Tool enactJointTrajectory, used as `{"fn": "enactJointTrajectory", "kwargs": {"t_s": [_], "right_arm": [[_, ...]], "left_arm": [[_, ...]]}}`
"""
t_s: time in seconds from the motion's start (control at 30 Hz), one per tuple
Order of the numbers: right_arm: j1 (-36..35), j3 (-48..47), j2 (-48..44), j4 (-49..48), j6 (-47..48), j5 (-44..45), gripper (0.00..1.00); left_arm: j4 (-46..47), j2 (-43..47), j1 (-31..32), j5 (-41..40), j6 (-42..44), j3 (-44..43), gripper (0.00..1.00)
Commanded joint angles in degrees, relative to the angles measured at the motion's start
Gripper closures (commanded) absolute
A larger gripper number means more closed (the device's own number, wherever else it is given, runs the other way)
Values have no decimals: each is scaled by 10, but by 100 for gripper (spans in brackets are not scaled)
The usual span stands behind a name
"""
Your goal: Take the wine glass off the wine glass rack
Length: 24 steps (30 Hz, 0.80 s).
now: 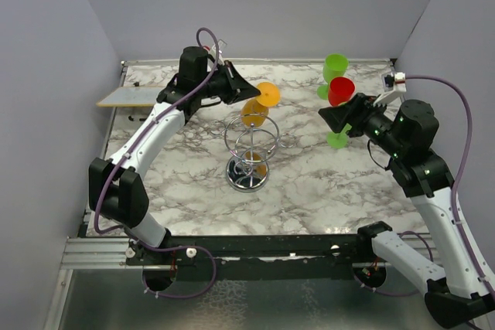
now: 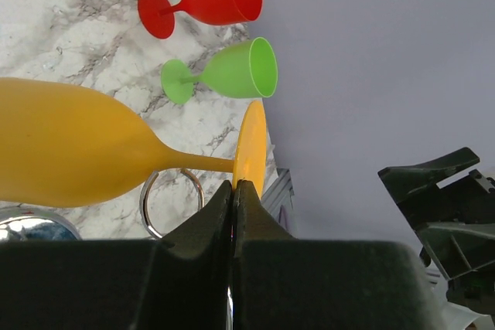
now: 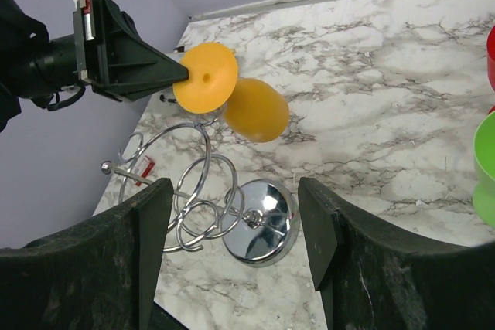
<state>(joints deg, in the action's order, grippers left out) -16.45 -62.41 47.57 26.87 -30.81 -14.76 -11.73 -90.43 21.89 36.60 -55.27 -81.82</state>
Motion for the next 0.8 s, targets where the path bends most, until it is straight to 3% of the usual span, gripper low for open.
{"fn": "enactJointTrajectory", "kwargs": {"t_s": [0.0,0.47,0.77], "right_arm": [[-2,-16,-11,12,14,19,33],[-2,-20,-39,12,35,45,31],[-2,-24,-50,14,23,30,31]], "left_arm": [[48,-12,1,22,-26,-13,100],[110,-23,-17,11,19,-110,100],[222,104,-10,-7,162,-57,100]]}}
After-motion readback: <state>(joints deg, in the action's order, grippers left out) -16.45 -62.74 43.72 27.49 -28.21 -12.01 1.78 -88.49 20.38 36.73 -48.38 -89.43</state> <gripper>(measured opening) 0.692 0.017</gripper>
